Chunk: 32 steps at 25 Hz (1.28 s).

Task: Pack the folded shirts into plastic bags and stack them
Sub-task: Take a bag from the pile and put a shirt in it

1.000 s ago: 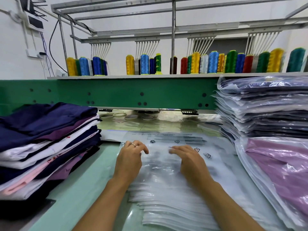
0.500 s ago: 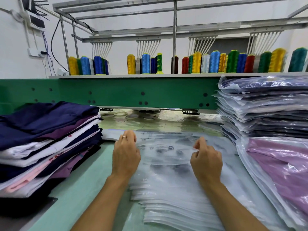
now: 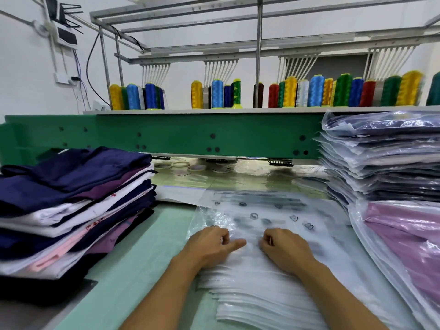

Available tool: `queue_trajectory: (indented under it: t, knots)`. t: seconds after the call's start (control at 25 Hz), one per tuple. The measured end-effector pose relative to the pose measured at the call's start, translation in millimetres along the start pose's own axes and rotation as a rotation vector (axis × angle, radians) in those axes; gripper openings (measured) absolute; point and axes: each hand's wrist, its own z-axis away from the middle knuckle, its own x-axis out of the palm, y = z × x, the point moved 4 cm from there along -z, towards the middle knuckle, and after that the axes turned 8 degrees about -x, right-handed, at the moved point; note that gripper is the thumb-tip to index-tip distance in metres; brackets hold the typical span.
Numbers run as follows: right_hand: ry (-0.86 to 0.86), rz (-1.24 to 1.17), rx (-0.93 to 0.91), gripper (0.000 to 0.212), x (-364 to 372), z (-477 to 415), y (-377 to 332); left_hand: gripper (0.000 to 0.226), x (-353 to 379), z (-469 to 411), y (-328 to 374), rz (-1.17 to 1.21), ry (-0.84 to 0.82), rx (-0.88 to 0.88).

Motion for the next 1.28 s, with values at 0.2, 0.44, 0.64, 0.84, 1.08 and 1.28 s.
queue_trajectory:
  t: [0.2, 0.44, 0.64, 0.84, 1.08, 1.28]
  knots:
    - [-0.021, 0.185, 0.118, 0.016, -5.0, -15.4, -21.3, 0.032, -5.1, 8.1, 5.9, 0.08, -0.035, -0.044]
    - [0.115, -0.084, 0.015, 0.017, -8.7, -69.6, -112.3, 0.028, -125.9, 1.2, -47.1, -0.218, 0.367, -0.082]
    - [0.087, -0.454, -0.11, 0.012, -5.2, -108.4, -207.6, 0.04, -247.4, 9.0, -135.2, -0.498, 0.435, -0.393]
    - [0.105, -0.908, -0.227, 0.01, -13.3, -136.5, -295.4, 0.052, -289.7, 23.9, -201.6, -0.489, 0.065, -0.47]
    - [0.006, -1.044, -0.148, 0.026, -0.8, -159.1, -355.3, 0.06, -305.4, 20.9, -203.5, -0.607, 0.088, -0.377]
    - [-0.042, -1.113, -0.003, 0.024, 10.8, -163.6, -363.1, 0.045, -299.9, 19.7, -198.9, -0.762, 0.082, -0.315]
